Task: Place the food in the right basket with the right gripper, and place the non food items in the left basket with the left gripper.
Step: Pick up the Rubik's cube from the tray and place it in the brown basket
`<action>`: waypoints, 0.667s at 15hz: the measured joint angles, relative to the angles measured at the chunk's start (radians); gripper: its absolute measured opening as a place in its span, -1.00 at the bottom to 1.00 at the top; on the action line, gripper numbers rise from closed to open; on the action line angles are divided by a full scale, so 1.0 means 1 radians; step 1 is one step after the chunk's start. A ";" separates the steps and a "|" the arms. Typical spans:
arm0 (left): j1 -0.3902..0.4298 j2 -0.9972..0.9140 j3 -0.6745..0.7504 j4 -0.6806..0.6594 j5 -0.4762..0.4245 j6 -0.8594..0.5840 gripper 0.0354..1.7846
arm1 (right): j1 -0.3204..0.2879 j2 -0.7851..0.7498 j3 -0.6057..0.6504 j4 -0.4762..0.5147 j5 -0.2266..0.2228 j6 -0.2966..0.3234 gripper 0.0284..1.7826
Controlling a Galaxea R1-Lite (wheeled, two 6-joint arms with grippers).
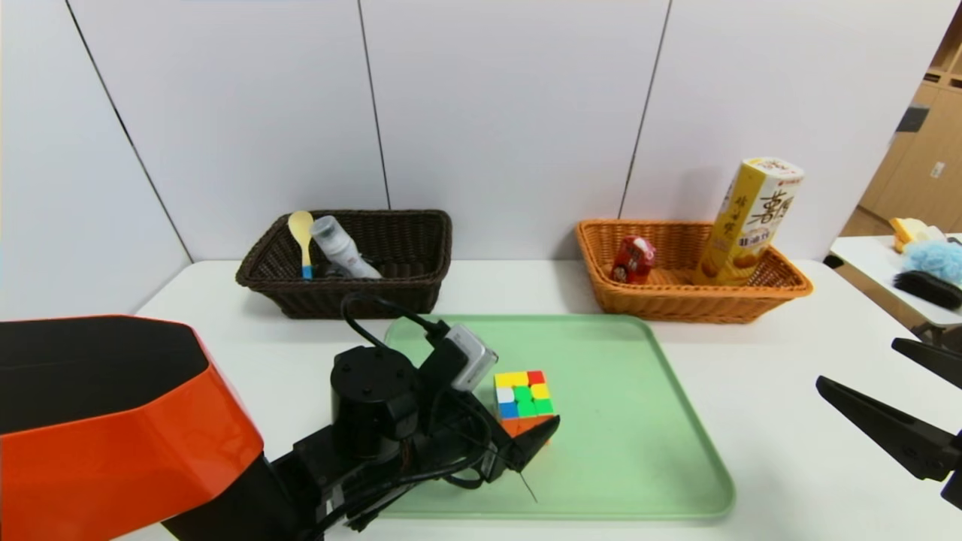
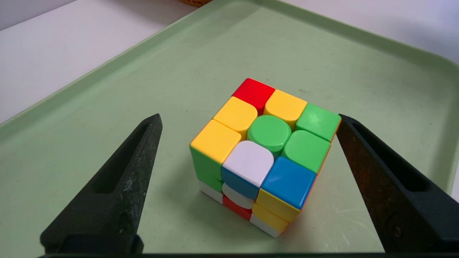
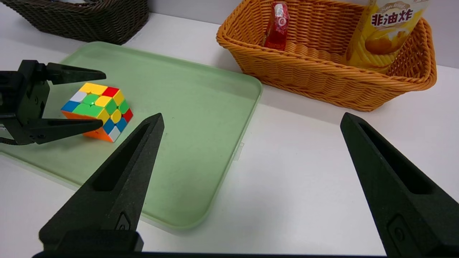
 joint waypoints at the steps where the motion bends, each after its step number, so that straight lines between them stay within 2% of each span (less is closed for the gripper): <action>1: 0.001 0.002 -0.001 0.000 0.000 0.000 0.89 | 0.000 0.000 0.000 0.000 0.000 0.000 0.90; 7: -0.003 0.010 -0.002 0.000 -0.009 0.000 0.86 | 0.000 0.002 0.003 0.000 0.000 0.000 0.90; 8: -0.003 0.011 -0.001 0.000 -0.009 0.000 0.62 | 0.000 0.003 0.003 0.000 0.000 0.000 0.90; 10: -0.003 0.011 0.000 0.000 -0.009 0.002 0.28 | 0.000 0.005 0.000 0.000 0.001 0.000 0.90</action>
